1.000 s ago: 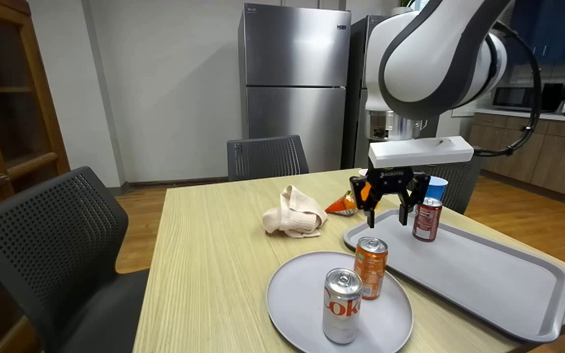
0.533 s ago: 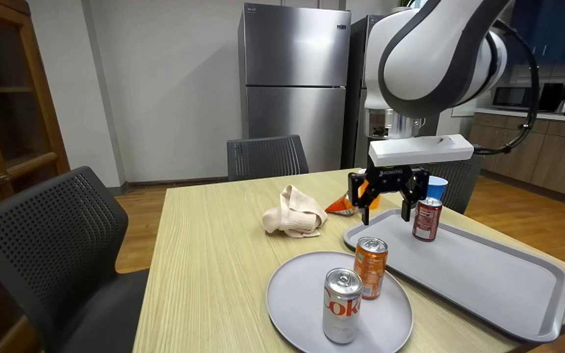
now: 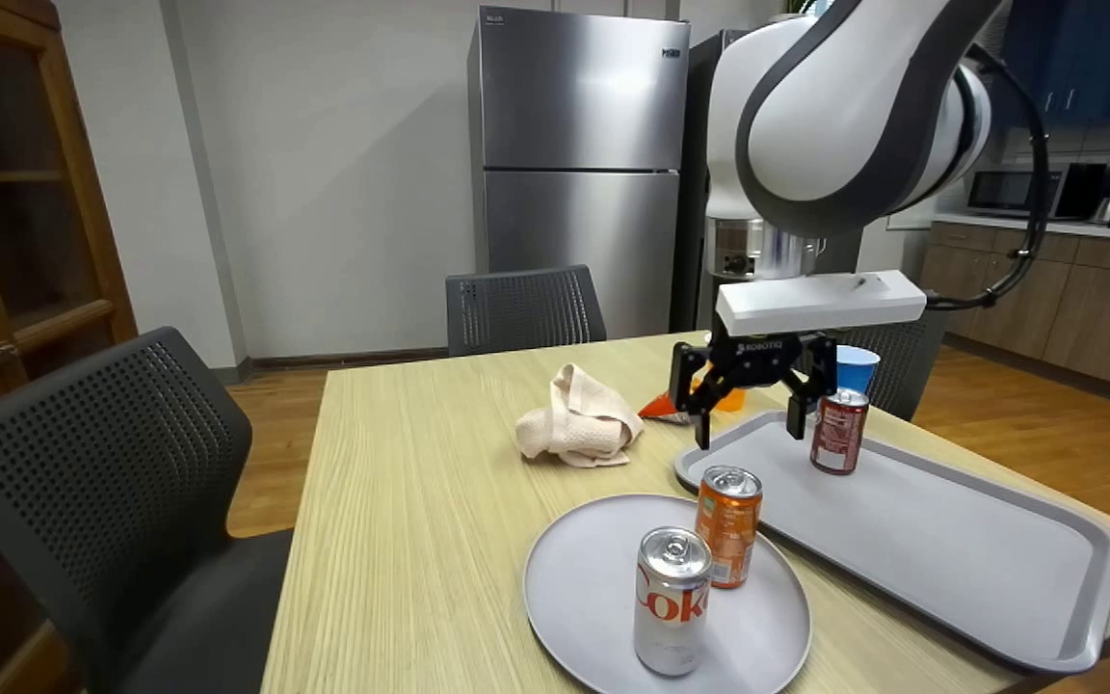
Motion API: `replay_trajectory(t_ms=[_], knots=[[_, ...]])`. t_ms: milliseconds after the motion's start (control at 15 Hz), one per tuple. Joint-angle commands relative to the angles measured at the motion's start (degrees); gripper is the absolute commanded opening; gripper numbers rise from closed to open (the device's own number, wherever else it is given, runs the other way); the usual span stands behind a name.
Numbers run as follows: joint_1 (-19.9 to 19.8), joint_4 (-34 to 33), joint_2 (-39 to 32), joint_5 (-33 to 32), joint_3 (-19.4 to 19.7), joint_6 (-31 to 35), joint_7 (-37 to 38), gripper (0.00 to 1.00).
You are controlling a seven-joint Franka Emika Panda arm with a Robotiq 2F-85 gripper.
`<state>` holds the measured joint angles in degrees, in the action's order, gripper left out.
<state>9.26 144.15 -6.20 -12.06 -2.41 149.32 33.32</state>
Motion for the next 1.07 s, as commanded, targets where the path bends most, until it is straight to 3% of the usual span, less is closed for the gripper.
replay_trajectory(t_ms=[0, 1000], knots=[[0.1, 0.9, -0.5, 1.8, -1.1, 1.2, -1.6, 1.0], [0.7, -1.8, -8.5, 9.2, -1.9, 3.3, -7.3, 1.0]])
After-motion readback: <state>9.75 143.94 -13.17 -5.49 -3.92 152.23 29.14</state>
